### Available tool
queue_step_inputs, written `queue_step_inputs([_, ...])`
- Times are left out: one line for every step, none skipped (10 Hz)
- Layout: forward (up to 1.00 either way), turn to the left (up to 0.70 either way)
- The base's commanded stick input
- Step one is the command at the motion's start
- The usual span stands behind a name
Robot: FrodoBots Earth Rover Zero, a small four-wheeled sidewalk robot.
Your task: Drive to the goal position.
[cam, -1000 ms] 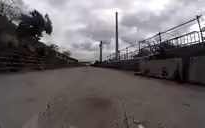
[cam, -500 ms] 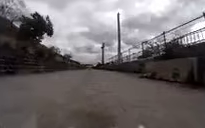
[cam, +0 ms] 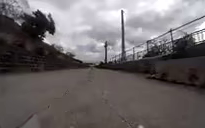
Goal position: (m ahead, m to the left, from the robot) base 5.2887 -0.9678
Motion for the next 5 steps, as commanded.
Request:
queue_step_inputs([1.0, -0.4])
queue_step_inputs([1.0, -0.4])
queue_step_inputs([1.0, -0.4])
queue_step_inputs([1.0, -0.4])
queue_step_inputs([1.0, -0.4])
